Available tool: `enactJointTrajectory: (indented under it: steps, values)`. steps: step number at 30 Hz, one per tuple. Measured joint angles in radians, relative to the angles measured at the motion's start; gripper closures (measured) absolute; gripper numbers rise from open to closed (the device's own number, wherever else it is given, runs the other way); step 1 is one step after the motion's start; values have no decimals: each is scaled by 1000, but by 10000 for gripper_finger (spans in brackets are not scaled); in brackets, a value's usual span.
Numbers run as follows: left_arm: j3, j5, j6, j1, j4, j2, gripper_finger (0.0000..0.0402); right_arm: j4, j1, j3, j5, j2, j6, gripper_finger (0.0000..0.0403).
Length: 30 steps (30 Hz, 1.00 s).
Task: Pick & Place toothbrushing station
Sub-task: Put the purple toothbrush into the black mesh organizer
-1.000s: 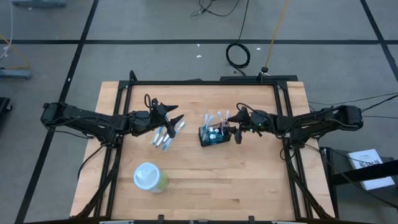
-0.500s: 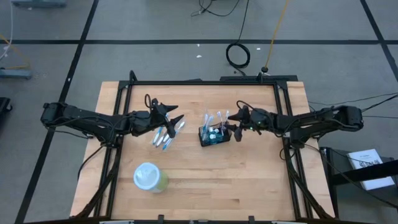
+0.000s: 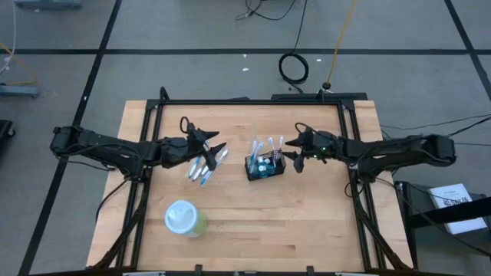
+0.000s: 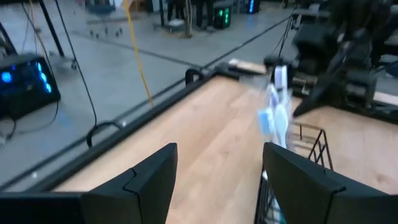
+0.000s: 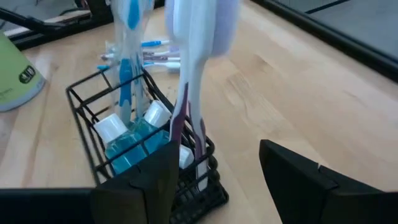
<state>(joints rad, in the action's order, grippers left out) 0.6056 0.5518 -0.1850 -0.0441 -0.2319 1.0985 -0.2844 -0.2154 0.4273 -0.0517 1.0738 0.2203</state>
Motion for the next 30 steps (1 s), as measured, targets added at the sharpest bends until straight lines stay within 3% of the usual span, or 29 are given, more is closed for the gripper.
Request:
enactJointTrajectory:
  steps: [4,9,14,22,30]
  values:
    - [0,0,-94,0,88,0,156,87,0,0,0,-129,2,190]
    - [0,-2,-311,20,317,0,156,135,0,0,0,-259,5,189]
    - [0,-3,-535,70,523,34,156,148,0,0,0,-297,5,190]
    - [0,-91,-486,107,447,213,156,150,0,0,-1,-274,0,194]
    - [0,-111,-586,146,441,351,156,147,0,0,-3,-271,0,195]
